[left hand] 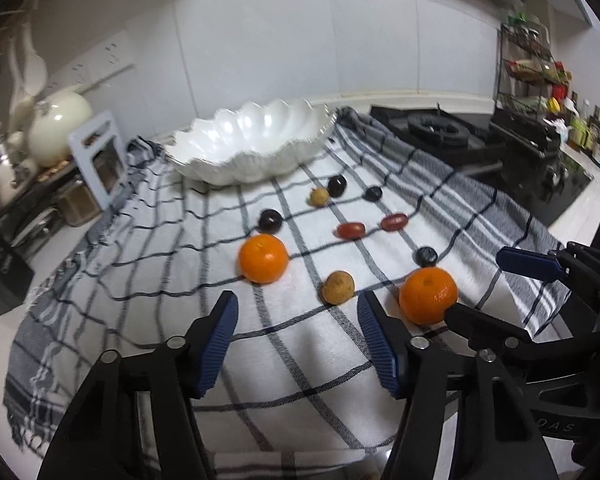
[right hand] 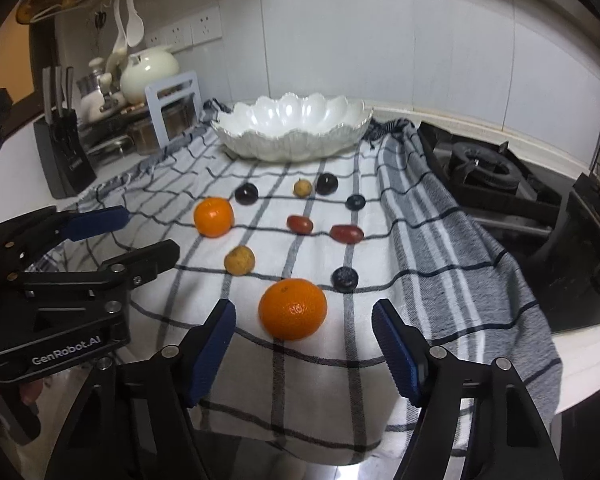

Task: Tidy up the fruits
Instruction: 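Grasp the brown round fruit with the left tool while the right tool grasps the mandarin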

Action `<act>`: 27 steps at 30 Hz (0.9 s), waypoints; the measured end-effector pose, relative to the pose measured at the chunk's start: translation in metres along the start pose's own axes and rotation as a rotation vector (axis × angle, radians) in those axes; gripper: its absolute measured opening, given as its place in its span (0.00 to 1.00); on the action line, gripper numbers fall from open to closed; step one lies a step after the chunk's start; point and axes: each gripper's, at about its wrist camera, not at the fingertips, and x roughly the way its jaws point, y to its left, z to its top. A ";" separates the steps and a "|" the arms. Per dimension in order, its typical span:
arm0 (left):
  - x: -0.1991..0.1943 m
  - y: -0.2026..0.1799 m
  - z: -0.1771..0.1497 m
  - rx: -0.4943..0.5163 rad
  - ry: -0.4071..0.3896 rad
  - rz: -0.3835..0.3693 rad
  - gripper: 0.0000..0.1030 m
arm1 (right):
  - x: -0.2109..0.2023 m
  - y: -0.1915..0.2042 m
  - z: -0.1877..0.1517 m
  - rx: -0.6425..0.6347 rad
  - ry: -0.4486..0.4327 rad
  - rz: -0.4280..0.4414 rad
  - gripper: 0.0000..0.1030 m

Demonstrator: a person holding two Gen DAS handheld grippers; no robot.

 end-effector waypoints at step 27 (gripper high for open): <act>0.078 -0.013 0.008 0.070 0.127 -0.172 0.26 | 0.046 -0.004 -0.001 0.023 0.074 0.078 0.48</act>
